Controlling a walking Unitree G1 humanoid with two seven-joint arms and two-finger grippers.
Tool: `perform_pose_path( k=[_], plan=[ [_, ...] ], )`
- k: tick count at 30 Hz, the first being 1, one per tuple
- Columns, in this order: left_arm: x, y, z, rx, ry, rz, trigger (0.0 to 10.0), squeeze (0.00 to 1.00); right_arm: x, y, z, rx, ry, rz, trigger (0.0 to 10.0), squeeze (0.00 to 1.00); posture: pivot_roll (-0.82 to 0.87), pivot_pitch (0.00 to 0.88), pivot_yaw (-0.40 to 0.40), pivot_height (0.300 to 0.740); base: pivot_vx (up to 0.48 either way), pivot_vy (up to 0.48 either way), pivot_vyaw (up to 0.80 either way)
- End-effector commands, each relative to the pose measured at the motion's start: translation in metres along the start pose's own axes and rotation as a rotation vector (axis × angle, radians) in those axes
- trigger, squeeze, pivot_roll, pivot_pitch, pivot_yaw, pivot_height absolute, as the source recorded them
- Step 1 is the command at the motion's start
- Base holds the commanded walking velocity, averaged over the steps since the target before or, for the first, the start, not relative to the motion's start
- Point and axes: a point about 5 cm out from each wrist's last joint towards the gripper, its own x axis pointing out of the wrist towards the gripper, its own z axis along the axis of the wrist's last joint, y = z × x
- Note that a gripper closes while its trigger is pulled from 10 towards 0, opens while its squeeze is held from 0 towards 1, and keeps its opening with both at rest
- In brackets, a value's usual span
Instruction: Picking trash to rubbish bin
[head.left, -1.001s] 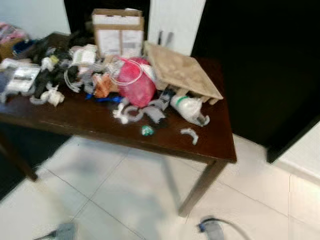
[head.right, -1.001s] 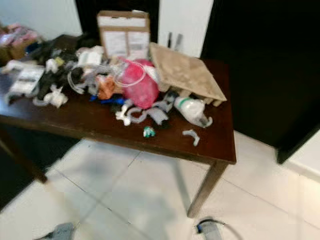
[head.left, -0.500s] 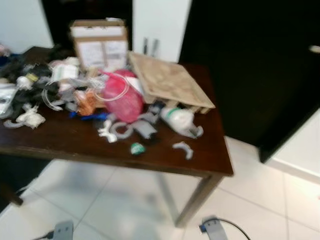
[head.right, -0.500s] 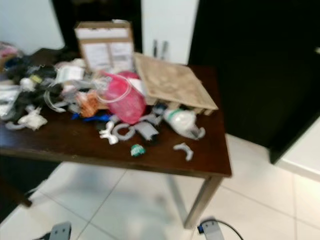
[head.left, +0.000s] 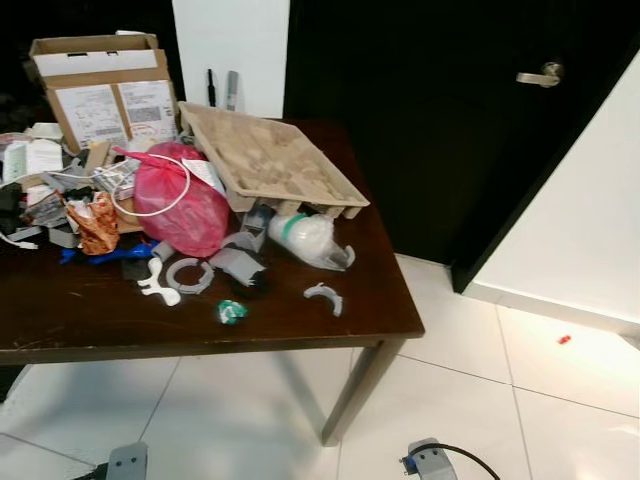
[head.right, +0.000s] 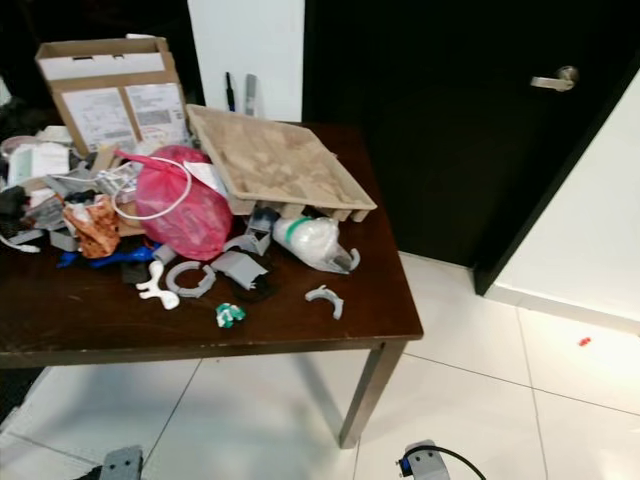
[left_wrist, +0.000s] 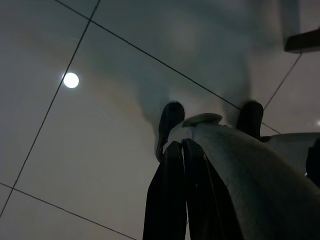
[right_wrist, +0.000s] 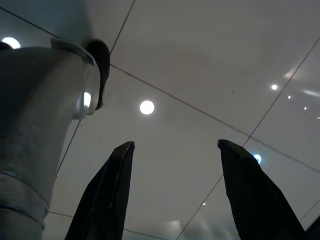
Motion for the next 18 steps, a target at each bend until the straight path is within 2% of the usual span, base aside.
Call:
perform_pose_path(
  k=[1, 2, 13, 17, 18],
  plan=[
    [0.000, -0.004, -0.009, 0.003, 0.026, -0.009, 10.0, 0.00, 0.000, -0.004, -0.001, 0.000, -0.003, -0.004, 10.0, 0.00, 0.13, 0.073, -0.062, 0.740, 0.000, -0.442, 0.00],
    [0.000, -0.004, -0.009, 0.003, 0.026, -0.009, 10.0, 0.00, 0.000, -0.004, -0.001, 0.000, -0.003, -0.004, 10.0, 0.00, 0.13, 0.073, -0.062, 0.740, 0.000, -0.442, 0.00],
    [-0.001, -0.003, -0.010, -0.012, 0.023, 0.011, 10.0, 0.00, 0.000, -0.006, 0.002, -0.002, -0.015, -0.031, 10.0, 0.00, 0.14, 0.081, -0.063, 0.740, 0.000, 0.000, 0.00],
    [-0.001, -0.004, -0.010, -0.014, 0.021, 0.009, 10.0, 0.00, -0.001, -0.015, 0.006, 0.064, -0.036, -0.096, 10.0, 0.00, 0.14, 0.084, -0.063, 0.740, 0.000, 0.000, 0.00],
    [-0.001, -0.004, -0.010, -0.015, 0.019, 0.009, 10.0, 0.00, -0.002, -0.027, 0.011, 0.146, -0.055, -0.168, 10.0, 0.00, 0.14, 0.085, -0.063, 0.740, 0.000, 0.000, 0.00]
  ],
)
